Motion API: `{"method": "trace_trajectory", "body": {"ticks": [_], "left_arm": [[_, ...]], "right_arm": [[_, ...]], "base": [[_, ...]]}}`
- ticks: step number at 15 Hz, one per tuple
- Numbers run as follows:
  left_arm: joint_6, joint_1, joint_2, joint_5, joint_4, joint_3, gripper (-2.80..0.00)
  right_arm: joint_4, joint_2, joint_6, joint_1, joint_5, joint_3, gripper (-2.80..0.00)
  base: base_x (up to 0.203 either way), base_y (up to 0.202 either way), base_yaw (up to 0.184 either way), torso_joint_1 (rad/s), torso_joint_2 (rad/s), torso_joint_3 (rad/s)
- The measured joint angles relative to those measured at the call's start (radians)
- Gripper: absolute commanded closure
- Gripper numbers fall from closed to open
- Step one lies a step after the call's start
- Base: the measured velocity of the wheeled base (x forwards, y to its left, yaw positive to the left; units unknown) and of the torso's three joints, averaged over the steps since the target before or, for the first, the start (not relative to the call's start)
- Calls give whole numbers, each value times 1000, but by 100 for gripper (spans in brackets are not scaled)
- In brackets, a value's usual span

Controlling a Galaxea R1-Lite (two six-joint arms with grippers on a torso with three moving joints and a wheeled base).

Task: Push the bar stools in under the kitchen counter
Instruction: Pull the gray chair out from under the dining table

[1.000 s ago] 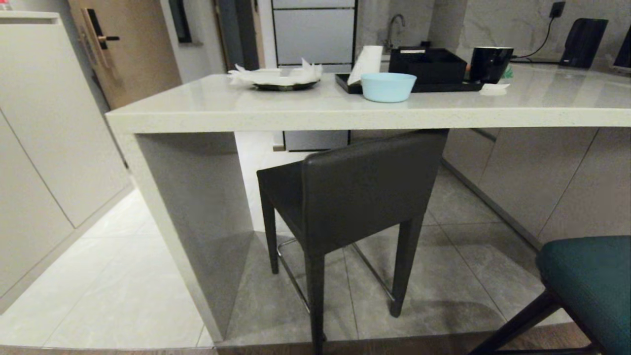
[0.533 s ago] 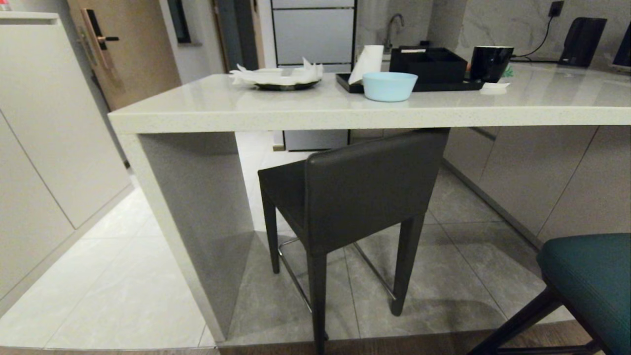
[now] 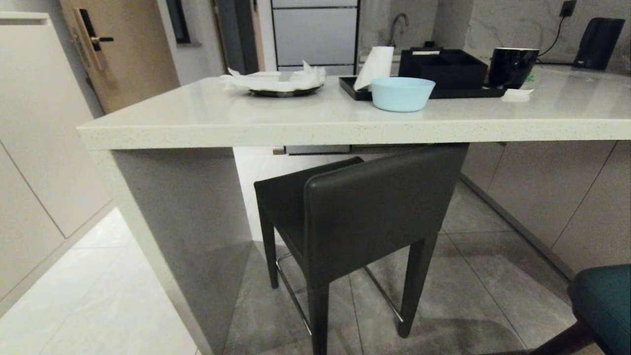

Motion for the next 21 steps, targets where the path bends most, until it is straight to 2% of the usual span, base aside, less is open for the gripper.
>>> {"method": "trace_trajectory", "body": {"ticks": [4, 8, 10, 12, 14, 17, 19, 21], "left_arm": [[-2, 0, 0, 0, 0, 0, 0], [7, 2, 1, -4, -6, -13, 0], [-8, 4, 32, -10, 37, -124, 0], [-52, 10, 142, -19, 46, -230, 0], [-80, 13, 307, -25, -38, -280, 0], [-92, -14, 595, -22, -282, -291, 0], [-104, -111, 758, 6, -440, -280, 0], [-123, -227, 879, 66, -521, -272, 0]], "right_arm": [[0, 0, 0, 0, 0, 0, 0], [1, 0, -48, 0, 28, -2, 0], [12, 12, -91, 0, 80, -30, 0], [2, 86, -40, 0, 147, -100, 0], [-48, 240, 12, 0, 184, -172, 0], [-254, 557, 42, -6, 208, -226, 0], [-449, 794, 47, -25, 217, -234, 0], [-660, 1011, 44, -51, 222, -235, 0]], "base": [[170, 0, 3, 4, 3, 5], [0, 0, 0, 0, 0, 0], [0, 0, 0, 0, 0, 0], [0, 0, 0, 0, 0, 0], [0, 0, 0, 0, 0, 0], [0, 0, 0, 0, 0, 0], [0, 0, 0, 0, 0, 0], [0, 0, 0, 0, 0, 0]]}}
